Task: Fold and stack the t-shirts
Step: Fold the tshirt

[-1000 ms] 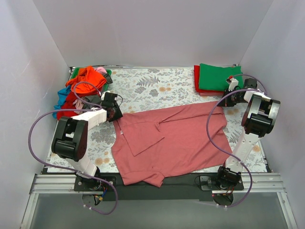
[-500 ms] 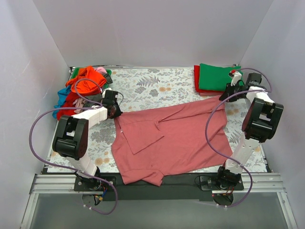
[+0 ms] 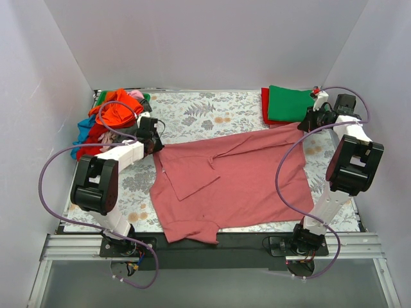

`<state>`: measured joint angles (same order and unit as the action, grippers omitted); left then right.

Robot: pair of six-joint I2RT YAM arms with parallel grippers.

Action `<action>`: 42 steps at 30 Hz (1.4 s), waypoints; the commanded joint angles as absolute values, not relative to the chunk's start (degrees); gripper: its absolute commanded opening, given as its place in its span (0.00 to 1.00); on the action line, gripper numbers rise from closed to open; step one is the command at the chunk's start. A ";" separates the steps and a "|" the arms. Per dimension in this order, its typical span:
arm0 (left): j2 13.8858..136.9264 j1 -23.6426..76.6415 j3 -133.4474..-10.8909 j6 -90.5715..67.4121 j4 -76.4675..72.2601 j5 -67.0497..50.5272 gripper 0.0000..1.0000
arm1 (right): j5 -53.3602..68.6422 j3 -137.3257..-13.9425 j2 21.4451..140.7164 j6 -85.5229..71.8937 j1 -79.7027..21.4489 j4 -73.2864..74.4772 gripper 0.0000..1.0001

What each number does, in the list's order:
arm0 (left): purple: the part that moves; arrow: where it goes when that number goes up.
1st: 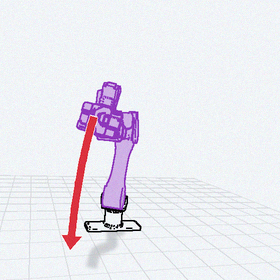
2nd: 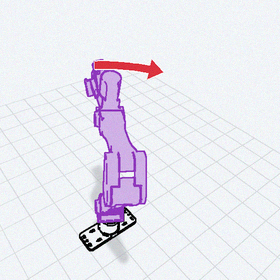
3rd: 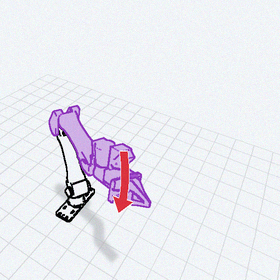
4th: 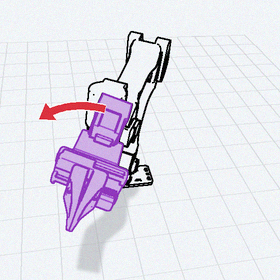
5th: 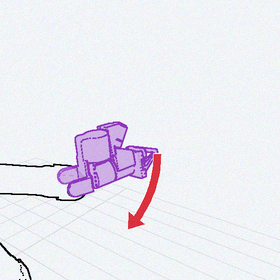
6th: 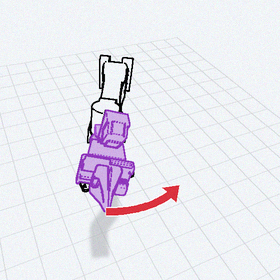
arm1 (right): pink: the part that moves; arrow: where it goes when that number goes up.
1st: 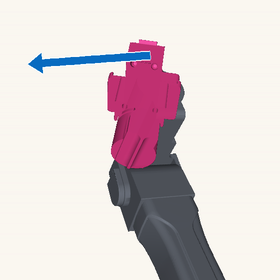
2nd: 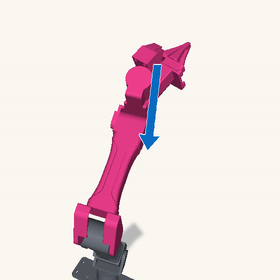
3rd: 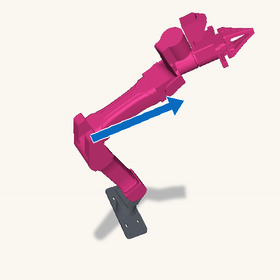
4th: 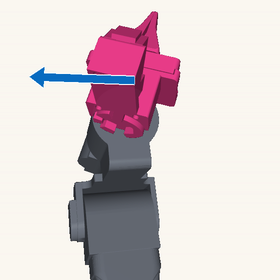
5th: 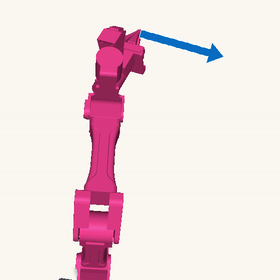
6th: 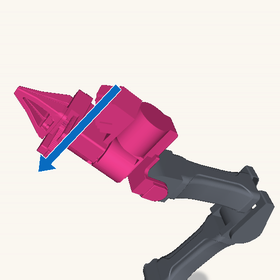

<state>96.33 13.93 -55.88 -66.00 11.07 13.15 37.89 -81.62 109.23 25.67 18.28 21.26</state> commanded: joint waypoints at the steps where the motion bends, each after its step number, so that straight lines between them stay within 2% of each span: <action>1: 95.45 12.83 -59.23 -64.34 8.00 16.35 0.00 | 37.18 -85.07 108.28 25.31 18.46 18.19 0.01; 12: 99.66 11.95 -64.33 -62.67 3.87 15.03 0.00 | 37.62 -91.05 110.47 22.06 17.49 14.42 0.01; 28: 116.01 9.58 -82.26 -61.44 5.62 10.74 0.00 | 31.21 -112.41 123.92 15.73 12.66 12.48 0.01; 29: 116.62 9.49 -84.27 -61.26 6.06 9.77 0.07 | 29.46 -112.76 124.19 15.56 12.48 12.39 0.03; 31: 117.68 9.14 -85.95 -61.87 7.64 7.66 0.26 | 27.87 -112.50 124.02 15.73 11.87 12.66 0.19; 32: 117.42 9.05 -87.09 -62.14 8.08 6.08 0.43 | 26.47 -112.24 123.67 15.82 11.69 12.66 0.35; 33: 116.29 8.97 -87.45 -62.05 8.35 5.02 0.48 | 25.76 -111.89 122.79 15.82 11.43 12.92 0.43; 35: 114.27 8.96 -87.89 -62.05 8.17 3.09 0.55 | 24.26 -110.48 121.38 16.00 11.16 13.01 0.55; 36: 111.91 8.96 -87.98 -62.05 8.35 2.73 0.56 | 23.82 -109.70 119.72 16.00 10.99 13.09 0.58; 42: 99.34 8.96 -81.33 -60.47 8.26 -3.95 0.56 | 23.46 -100.21 110.24 17.05 10.72 13.10 0.62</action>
